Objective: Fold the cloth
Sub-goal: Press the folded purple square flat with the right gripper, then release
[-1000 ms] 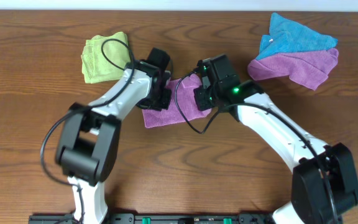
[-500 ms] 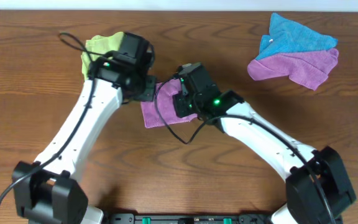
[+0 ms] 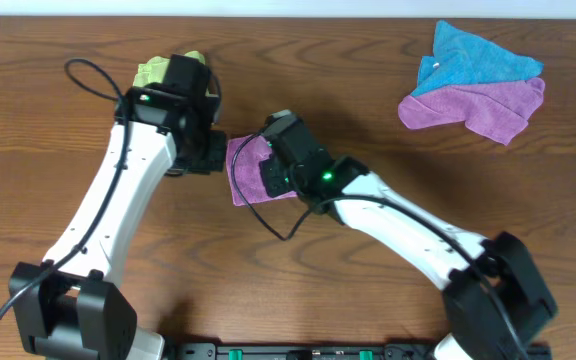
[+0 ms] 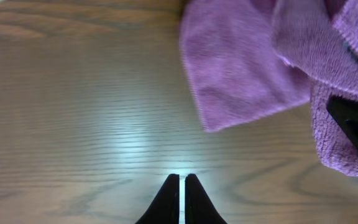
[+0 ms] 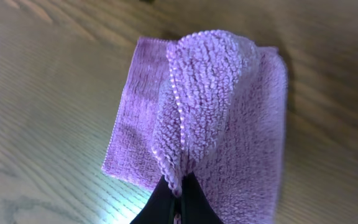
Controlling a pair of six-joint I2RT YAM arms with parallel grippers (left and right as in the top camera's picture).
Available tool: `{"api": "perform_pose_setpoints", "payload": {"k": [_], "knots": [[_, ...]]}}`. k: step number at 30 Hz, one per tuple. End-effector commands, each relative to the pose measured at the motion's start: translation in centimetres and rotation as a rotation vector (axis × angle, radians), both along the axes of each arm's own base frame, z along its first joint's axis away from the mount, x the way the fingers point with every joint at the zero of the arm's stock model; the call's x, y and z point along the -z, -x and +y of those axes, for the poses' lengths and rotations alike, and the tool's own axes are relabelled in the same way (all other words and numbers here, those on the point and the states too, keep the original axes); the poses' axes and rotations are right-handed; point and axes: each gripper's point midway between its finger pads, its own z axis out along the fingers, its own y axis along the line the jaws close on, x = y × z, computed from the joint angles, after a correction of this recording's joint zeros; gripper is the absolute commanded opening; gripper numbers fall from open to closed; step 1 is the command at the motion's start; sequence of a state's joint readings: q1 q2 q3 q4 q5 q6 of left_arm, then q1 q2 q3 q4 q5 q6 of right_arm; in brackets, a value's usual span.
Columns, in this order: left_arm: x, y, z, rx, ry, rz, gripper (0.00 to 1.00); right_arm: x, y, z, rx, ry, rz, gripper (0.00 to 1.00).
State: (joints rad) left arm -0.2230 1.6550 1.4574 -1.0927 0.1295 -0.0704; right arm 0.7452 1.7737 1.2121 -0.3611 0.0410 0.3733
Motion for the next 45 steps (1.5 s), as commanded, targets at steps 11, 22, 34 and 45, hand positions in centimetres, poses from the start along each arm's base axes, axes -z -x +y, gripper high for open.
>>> {"api": "perform_pose_setpoints", "payload": {"k": [11, 22, 34, 45], "knots": [[-0.7, -1.2, 2.5, -0.060, 0.004, -0.033, 0.06, 1.2, -1.7, 3.0, 0.052, -0.087, -0.047, 0.08], [-0.8, -1.7, 2.4, -0.060, 0.008, -0.054, 0.06, 1.6, 0.4, 4.5, 0.016, -0.116, 0.018, 0.99], [-0.9, -1.1, 0.9, -0.010, 0.091, -0.031, 0.06, 3.2, -1.1, -0.7, 0.157, 0.052, 0.011, 0.99], [-5.2, 4.1, 3.0, 0.015, 0.008, -0.047, 0.06, 5.4, -1.4, -6.3, 0.083, -0.004, 0.268, 0.99]]}}
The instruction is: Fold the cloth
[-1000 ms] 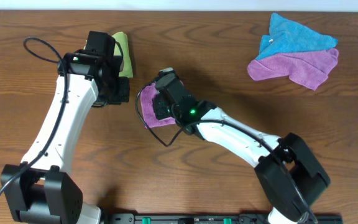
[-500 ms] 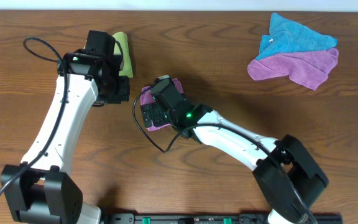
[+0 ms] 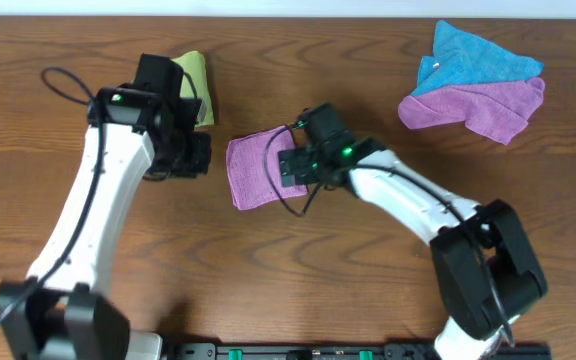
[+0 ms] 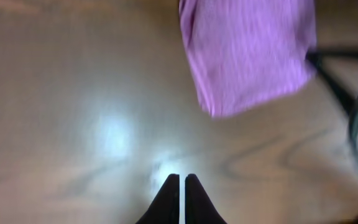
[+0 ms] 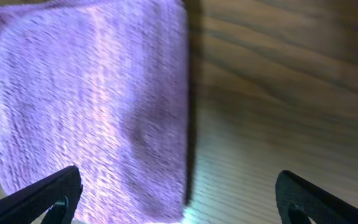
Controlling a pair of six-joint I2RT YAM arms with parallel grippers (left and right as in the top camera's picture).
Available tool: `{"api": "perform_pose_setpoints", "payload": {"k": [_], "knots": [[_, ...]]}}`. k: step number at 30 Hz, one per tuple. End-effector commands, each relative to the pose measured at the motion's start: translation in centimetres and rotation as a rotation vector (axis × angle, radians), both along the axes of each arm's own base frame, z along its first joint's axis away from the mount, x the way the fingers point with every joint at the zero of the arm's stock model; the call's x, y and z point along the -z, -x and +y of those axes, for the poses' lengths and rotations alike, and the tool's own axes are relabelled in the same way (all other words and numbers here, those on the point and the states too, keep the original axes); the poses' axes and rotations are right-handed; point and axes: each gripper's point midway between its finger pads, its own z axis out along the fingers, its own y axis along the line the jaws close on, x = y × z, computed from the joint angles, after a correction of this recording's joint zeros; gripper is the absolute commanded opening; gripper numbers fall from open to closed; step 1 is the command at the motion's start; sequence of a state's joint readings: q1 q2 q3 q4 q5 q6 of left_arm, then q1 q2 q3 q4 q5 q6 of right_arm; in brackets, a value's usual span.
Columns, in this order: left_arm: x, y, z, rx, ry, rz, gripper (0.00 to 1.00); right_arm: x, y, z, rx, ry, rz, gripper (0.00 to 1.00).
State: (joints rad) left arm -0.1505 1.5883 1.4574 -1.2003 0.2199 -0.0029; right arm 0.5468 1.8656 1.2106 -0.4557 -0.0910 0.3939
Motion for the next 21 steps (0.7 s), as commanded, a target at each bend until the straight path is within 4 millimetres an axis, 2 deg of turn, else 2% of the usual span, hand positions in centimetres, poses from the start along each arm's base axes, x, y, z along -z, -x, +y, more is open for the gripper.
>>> {"api": "perform_pose_setpoints", "payload": {"k": [1, 4, 7, 12, 14, 16, 18, 21], "knots": [[-4.2, 2.4, 2.1, 0.000, -0.078, -0.103, 0.06, 0.0, 0.8, -0.1, -0.049, -0.020, 0.046, 0.99], [-6.1, 5.0, 2.6, -0.004, -0.078, -0.152, 0.06, -2.0, 1.0, -2.6, -0.015, 0.037, 0.028, 0.99], [-7.0, 7.9, 2.9, -0.034, -0.055, -0.208, 0.07, -5.0, 1.9, -5.3, -0.038, 0.121, -0.026, 0.99], [-5.7, 12.2, 3.5, -0.131, -0.021, -0.242, 0.17, -9.2, 4.9, -8.7, -0.043, 0.118, -0.099, 0.99], [-4.7, 13.8, 3.5, -0.164, 0.004, -0.238, 0.20, -10.3, 6.4, -10.4, -0.020, 0.103, -0.141, 0.99], [-3.7, 15.0, 2.9, -0.185, 0.057, -0.240, 0.23, -10.7, 9.2, -12.7, 0.020, 0.070, -0.186, 0.99], [-3.1, 15.6, 3.0, -0.219, 0.072, -0.244, 0.25, -10.7, 11.7, -14.1, 0.055, 0.022, -0.229, 0.95], [-2.6, 16.1, 3.0, -0.246, 0.080, -0.235, 0.31, -11.3, 14.6, -15.8, 0.157, -0.065, -0.329, 0.98]]}}
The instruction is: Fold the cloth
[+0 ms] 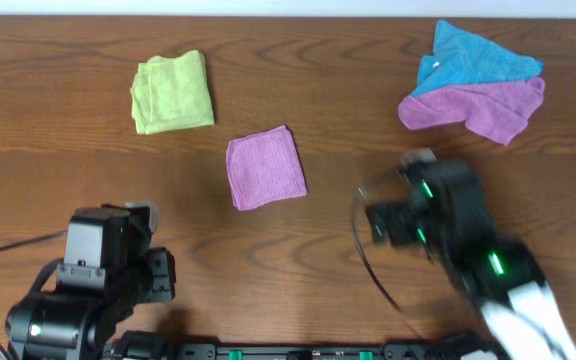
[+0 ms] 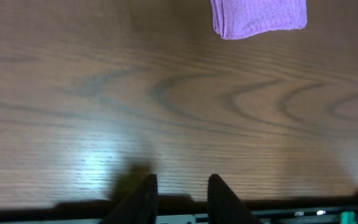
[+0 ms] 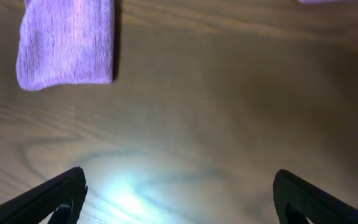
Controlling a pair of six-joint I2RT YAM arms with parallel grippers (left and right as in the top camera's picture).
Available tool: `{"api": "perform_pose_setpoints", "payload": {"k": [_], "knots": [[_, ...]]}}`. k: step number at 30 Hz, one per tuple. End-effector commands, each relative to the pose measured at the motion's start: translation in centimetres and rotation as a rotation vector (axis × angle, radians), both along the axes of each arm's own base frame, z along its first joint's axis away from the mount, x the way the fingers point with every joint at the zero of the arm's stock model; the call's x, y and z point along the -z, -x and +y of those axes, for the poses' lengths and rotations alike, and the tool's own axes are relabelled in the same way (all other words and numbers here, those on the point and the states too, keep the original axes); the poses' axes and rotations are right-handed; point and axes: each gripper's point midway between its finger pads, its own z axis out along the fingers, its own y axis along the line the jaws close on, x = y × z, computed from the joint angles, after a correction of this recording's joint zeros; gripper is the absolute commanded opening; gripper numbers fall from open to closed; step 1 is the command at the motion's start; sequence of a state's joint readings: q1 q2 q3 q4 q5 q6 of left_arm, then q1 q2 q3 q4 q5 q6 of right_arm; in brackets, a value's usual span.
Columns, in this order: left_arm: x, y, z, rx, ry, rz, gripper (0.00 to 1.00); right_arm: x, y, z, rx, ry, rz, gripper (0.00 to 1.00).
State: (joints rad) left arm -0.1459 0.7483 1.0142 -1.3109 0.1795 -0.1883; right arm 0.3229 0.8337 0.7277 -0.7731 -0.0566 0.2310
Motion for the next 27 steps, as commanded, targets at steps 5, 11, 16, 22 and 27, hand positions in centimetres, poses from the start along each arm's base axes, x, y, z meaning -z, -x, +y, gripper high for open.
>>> {"api": "perform_pose_setpoints", "payload": {"k": [5, 11, 16, 22, 27], "knots": [[0.2, 0.0, -0.2, -0.070, 0.046, 0.010, 0.32, -0.8, 4.1, -1.9, 0.086, -0.147, -0.232, 0.99], [0.1, -0.3, -0.3, -0.085, 0.058, -0.001, 0.34, 3.8, 5.9, -9.4, 0.462, 0.075, -0.171, 0.99], [0.0, -0.3, -0.5, -0.079, 0.069, 0.001, 0.36, 4.2, 6.4, -10.5, 0.508, 0.119, -0.162, 0.99], [0.2, 0.1, -0.5, -0.078, 0.070, 0.016, 0.38, 5.6, 6.2, -9.6, 0.430, 0.131, -0.139, 0.99], [0.4, 0.6, -0.4, -0.090, 0.071, 0.044, 0.80, 5.6, 6.4, -10.5, 0.461, 0.173, -0.141, 0.99]]}}
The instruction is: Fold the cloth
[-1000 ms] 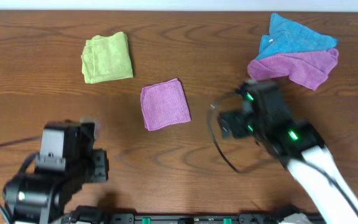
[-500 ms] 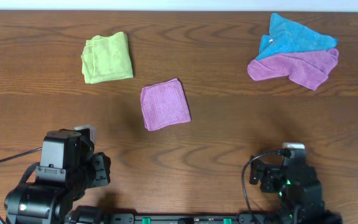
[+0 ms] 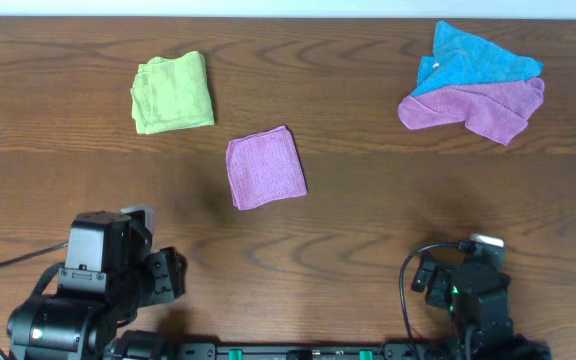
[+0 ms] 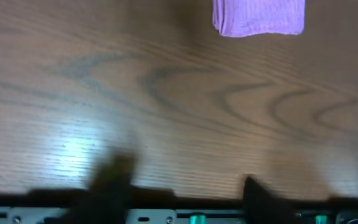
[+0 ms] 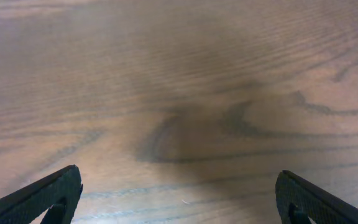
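The purple cloth lies folded into a small flat square on the wooden table, left of centre; its near edge shows at the top of the left wrist view. Both arms are drawn back to the front edge. My left gripper is open, its fingers blurred, with nothing between them. Over bare wood, my right gripper stands wide open and empty. The left arm's base sits at the bottom left, the right arm's at the bottom right.
A folded green cloth lies at the back left. A blue cloth rests crumpled on another purple cloth at the back right. The table's front rail runs under the left gripper.
The right arm has pulled back from mid-table to the front edge at the bottom right. My left gripper's fingers stand wider apart. The folded purple cloth has not moved.
First my right gripper was shut on a raised flap of the purple cloth, the left gripper shut beside it. Then the cloth lay flat as a square and the right gripper was open. After that both arms stood away from it, now parked at the front edge.
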Controlling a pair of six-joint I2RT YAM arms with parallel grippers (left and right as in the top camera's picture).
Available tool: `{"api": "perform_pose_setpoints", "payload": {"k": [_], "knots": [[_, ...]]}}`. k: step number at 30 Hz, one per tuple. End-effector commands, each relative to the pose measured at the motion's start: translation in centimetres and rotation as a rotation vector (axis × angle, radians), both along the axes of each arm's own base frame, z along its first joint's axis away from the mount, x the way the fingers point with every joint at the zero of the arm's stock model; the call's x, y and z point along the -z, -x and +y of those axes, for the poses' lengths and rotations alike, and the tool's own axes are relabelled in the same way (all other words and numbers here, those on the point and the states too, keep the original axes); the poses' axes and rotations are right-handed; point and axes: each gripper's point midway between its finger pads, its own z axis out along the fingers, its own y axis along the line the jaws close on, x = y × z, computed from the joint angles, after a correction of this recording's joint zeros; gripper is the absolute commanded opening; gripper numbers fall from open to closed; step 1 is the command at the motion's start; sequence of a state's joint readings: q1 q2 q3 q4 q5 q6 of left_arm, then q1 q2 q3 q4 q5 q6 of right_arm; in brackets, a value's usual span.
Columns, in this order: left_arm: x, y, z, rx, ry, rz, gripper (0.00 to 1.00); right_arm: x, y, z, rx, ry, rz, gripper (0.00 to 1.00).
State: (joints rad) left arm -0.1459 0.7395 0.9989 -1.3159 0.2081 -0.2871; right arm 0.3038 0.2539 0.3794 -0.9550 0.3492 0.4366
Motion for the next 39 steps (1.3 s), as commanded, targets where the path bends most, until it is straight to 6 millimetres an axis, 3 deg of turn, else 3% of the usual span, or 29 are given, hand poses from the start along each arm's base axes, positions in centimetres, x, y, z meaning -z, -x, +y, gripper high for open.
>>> {"api": "perform_pose_setpoints", "payload": {"k": [1, 2, 7, 15, 19, 22, 26, 30, 34, 39], "knots": [[0.1, 0.2, 0.0, -0.029, 0.015, 0.014, 0.90, -0.1, 0.0, -0.8, 0.023, 0.036, -0.006, 0.99], [0.1, 0.2, 0.0, -0.052, 0.025, 0.019, 0.95, -0.1, 0.0, -0.7, 0.021, 0.033, -0.006, 0.99], [-0.1, 0.4, -1.2, -0.171, 0.149, 0.071, 0.95, 0.1, 0.1, -0.4, 0.008, 0.020, 0.000, 0.99], [-0.4, 0.0, -1.3, -0.651, 0.364, 0.188, 0.95, 0.1, 0.1, -0.4, 0.007, 0.020, 0.001, 0.99], [-0.3, 0.0, -1.2, -0.673, 0.364, 0.189, 0.95, 0.1, 0.1, -0.4, 0.007, 0.020, 0.001, 0.99], [0.1, -0.2, 0.8, -0.722, 0.263, 0.137, 0.95, 0.1, 0.1, -0.4, 0.007, 0.020, 0.001, 0.99], [0.2, 0.0, 1.0, -0.769, 0.271, 0.152, 0.95, 0.1, 0.1, -0.4, 0.007, 0.020, 0.001, 0.99], [0.4, 0.0, -1.1, -0.876, 0.442, 0.245, 0.95, 0.1, 0.1, -0.4, 0.007, 0.020, 0.001, 0.99], [2.8, -0.1, -3.2, -0.981, 0.591, 0.374, 0.95, 0.1, 0.1, -0.4, 0.007, 0.020, 0.001, 0.99], [5.1, -3.9, -5.8, -0.909, 0.757, 0.326, 0.95, 0.1, 0.1, -0.4, 0.007, 0.020, 0.001, 0.99]]}}
